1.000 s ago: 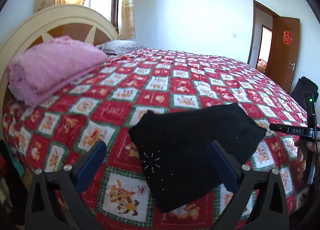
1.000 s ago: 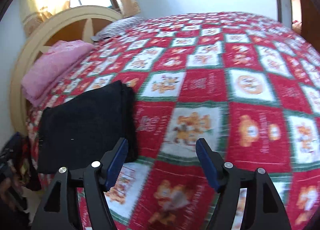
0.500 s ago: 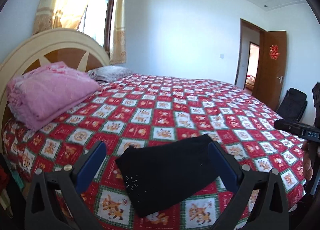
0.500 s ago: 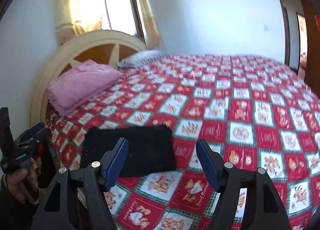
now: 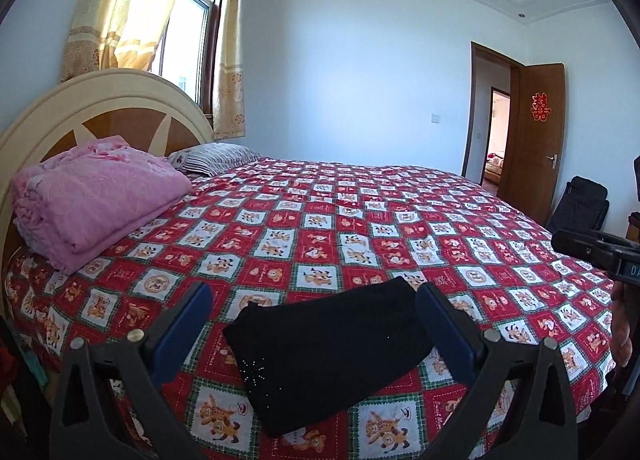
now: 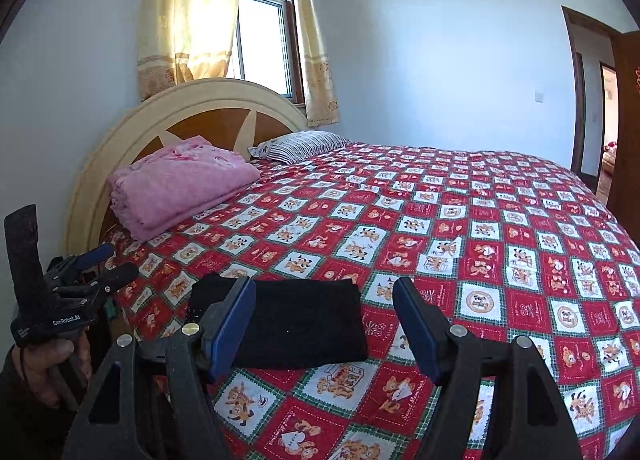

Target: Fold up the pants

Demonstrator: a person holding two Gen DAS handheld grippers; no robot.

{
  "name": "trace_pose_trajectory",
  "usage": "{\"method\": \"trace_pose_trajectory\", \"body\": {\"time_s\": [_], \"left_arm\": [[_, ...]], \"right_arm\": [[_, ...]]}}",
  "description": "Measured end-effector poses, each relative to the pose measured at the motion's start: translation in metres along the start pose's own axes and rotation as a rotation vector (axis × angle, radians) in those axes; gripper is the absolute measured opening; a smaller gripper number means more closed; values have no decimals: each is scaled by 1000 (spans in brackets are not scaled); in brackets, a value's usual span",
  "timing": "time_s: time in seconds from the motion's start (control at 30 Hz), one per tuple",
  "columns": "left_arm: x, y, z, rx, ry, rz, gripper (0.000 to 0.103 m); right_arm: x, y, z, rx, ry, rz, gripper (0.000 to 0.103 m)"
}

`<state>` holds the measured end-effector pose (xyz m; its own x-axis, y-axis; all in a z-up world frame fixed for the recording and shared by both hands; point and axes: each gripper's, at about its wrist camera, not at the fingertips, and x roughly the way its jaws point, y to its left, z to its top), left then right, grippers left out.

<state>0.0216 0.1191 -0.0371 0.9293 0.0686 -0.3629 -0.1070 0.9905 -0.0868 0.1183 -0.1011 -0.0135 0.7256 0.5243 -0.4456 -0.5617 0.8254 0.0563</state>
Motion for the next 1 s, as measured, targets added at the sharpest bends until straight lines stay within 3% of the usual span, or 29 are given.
{"method": "trace_pose_trajectory", "body": {"time_s": [0.83,1.0], "left_arm": [[4,1,-5,8,22,8,103],[1,-2,-3,23,-6,36,103]], "right_arm": [[-6,4,1,-11,-39,-7,76],[-7,5,1,-20,-44,-17,76]]}}
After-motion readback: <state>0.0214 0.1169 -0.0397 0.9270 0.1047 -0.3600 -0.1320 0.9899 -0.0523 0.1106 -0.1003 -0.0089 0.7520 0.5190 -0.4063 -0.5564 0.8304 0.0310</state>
